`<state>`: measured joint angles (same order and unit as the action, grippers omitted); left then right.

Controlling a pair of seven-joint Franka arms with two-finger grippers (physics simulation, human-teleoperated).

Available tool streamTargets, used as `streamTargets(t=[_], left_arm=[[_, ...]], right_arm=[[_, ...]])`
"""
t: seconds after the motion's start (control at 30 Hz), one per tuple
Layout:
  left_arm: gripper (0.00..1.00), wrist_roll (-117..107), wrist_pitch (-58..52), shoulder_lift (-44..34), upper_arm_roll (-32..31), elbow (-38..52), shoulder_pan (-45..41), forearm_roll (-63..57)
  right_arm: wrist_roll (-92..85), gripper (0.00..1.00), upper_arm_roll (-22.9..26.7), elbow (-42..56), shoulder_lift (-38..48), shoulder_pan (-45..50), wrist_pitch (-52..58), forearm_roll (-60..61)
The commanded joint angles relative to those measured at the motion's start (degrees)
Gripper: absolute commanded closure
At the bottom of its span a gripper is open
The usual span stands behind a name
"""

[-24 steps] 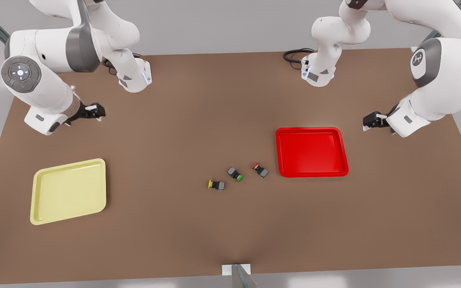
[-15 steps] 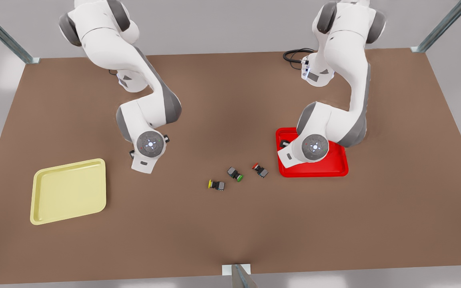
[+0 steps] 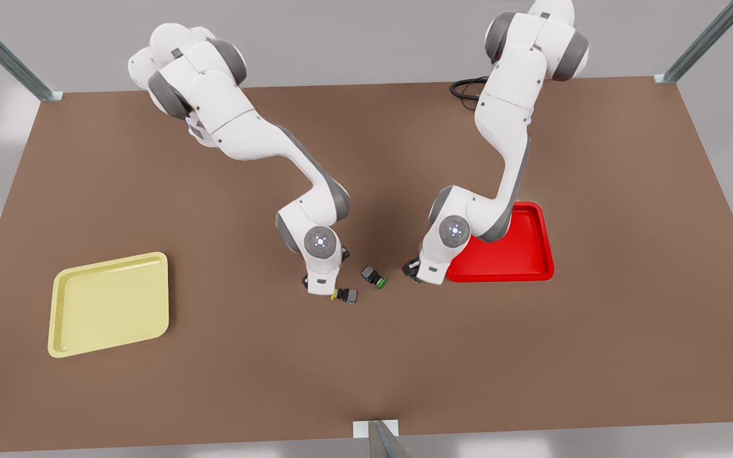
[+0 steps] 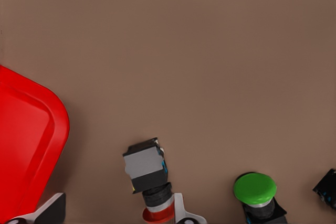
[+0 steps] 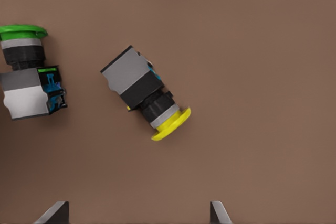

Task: Place the switches on the corresponding trays according to their colors

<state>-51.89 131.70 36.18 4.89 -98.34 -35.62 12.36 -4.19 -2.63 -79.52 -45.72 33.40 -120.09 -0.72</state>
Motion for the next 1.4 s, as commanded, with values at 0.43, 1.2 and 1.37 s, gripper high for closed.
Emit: streamTargets(t=[0.43, 1.2, 1.37], left_arm=[[0.00, -33.8, 5.4, 5.0, -0.4, 0.3, -0.5, -0.4], [0.60, -24.9, -11.5, -8.1, 3.1, -2.5, 2.3, 0.9], [0.60, -7.9, -12.7, -13.2, 9.8, -12.6, 7.1, -3.9]], right_arm=[[-34.5, 0.00, 0.0, 0.7, -5.3, 3.3, -19.3, -5.7], [-34.3, 0.00, 0.1, 1.7, -9.2, 1.6, -22.7, -6.0], [-34.0, 0.16, 0.1, 1.7, -9.1, 1.6, -22.6, -5.9]])
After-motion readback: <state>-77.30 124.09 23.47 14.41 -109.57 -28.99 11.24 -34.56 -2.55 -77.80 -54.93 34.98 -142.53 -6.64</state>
